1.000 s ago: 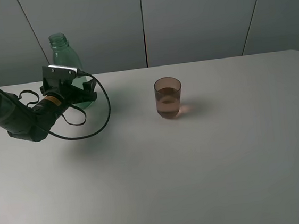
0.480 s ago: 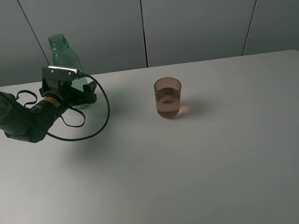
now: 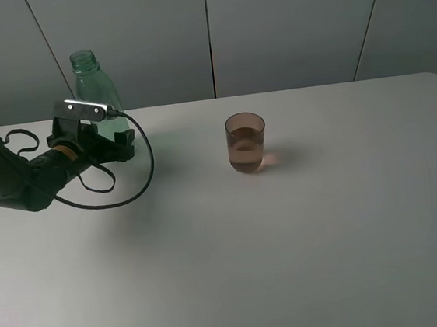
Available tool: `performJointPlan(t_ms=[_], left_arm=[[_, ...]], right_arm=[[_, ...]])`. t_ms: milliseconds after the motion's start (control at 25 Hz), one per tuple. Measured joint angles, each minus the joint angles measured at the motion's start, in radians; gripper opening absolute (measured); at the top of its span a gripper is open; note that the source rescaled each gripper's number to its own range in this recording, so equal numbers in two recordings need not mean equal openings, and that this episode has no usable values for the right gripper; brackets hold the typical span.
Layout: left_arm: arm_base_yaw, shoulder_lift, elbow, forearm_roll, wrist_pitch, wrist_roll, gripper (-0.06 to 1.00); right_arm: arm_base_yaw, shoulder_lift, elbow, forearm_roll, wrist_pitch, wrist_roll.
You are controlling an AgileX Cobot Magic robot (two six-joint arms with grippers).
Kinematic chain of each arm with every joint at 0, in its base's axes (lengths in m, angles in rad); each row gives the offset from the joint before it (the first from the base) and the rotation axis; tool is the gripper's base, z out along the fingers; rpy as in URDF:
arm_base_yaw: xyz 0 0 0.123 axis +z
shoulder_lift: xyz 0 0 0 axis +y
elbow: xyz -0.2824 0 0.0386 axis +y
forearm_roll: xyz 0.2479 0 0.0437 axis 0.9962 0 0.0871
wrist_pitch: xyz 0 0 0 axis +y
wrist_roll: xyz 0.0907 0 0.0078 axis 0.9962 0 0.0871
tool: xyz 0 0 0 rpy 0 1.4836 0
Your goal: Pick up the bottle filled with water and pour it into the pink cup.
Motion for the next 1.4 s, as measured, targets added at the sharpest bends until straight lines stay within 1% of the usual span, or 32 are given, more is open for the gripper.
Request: performJointPlan(t_ms=[80,160,320,480,640,840,1040,1160,1240,1280,1400], left_arm=[[0.000,-0.001,0.015,-0.012,0.018,0.014,0.96],[0.000,-0.004,0.033,-0.019,0.057,0.016,0.96],[0.000,-0.054,0.060,-0.043,0.243,0.018,0.96],[0.000,-0.179,0.070,-0.043,0.450,0.018,0.96],[0.000,-0.355,0.071,-0.043,0.658,0.018,0.96],[0.000,-0.587,0.026,-0.043,1.016,0.018,0.96],[0.002,-0.785,-0.023,-0.043,1.321,0.018,0.96],[0.048,-0.909,-0.028,-0.054,1.498,0.018,0.96],[0.101,-0.980,-0.028,-0.067,1.613,0.018,0.96],[0.123,-1.021,-0.024,-0.071,1.652,0.018,0.96],[0.199,-1.159,0.032,-0.112,1.715,0.048,0.96]], right_arm=[[0.000,0.000,0.000,0.000,0.000,0.000],[0.000,0.000,0.000,0.000,0.000,0.000],[0.000,0.000,0.000,0.000,0.000,0.000],[0.000,0.000,0.000,0.000,0.000,0.000],[0.000,0.000,0.000,0.000,0.000,0.000],[0.000,0.000,0.000,0.000,0.000,0.000],[0.000,0.000,0.000,0.000,0.000,0.000],[0.000,0.000,0.000,0.000,0.000,0.000],[0.000,0.000,0.000,0.000,0.000,0.000],[0.000,0.000,0.000,0.000,0.000,0.000],[0.000,0.000,0.000,0.000,0.000,0.000]])
